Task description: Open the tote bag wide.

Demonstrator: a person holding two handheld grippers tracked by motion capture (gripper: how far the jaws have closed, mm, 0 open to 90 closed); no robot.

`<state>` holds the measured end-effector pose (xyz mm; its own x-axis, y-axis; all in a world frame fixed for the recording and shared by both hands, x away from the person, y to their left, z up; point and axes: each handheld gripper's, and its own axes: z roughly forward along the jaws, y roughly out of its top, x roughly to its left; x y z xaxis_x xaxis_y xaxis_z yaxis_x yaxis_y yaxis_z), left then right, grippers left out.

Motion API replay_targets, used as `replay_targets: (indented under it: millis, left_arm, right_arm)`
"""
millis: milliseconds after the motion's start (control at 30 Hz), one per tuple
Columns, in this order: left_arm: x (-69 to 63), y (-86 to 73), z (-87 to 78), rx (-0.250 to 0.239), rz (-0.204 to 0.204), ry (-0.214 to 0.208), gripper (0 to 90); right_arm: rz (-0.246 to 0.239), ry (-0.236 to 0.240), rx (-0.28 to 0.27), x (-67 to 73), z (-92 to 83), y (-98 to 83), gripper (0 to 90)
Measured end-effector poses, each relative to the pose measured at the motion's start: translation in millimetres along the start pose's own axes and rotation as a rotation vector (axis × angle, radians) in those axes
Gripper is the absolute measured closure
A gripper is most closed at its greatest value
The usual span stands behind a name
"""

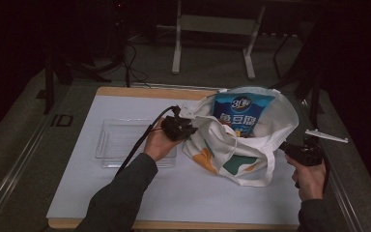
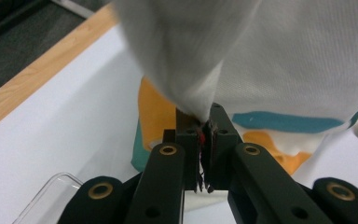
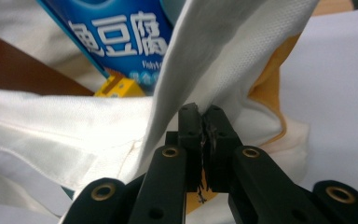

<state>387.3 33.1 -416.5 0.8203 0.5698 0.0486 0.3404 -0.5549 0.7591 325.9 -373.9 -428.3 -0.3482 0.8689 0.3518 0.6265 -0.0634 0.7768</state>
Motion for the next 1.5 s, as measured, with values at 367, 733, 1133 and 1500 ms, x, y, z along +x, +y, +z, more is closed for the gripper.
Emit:
replay_targets:
  millis: [367, 733, 1133, 1500]
  left_arm:
    - [4.5, -0.9, -20.8, -0.101, -0.047, -0.043, 87.1]
    - [-1.4, -15.5, 7.2, 0.034, -0.008, -0.004, 86.6]
    - [2.7, -23.9, 37.2, 0.142, -0.039, 0.001, 86.4]
    - [-4.2, -24.2, 49.0, 0.200, 0.001, 0.011, 86.3]
  right_arm:
    - [0.017, 0.038, -0.080, -3.5, -20.8, 5.9, 87.4]
    - [-0.017, 0.017, -0.012, 0.2, -12.1, -3.3, 85.7]
    - [-0.021, -0.045, 0.068, -2.9, 6.4, -16.0, 86.9]
    - [0.023, -0.039, 0.129, -13.5, 20.9, -35.7, 87.1]
